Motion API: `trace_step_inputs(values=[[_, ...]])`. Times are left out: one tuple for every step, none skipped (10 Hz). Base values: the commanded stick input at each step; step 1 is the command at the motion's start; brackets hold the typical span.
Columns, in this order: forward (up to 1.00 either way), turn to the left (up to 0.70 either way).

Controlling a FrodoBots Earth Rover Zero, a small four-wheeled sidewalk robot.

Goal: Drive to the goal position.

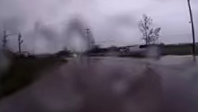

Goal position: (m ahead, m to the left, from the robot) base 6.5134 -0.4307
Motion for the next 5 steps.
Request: trace_step_inputs(values=[[0.70, 0.04], [0.70, 0.00], [0.70, 0.00], [0.70, 0.00], [0.70, 0.00]])
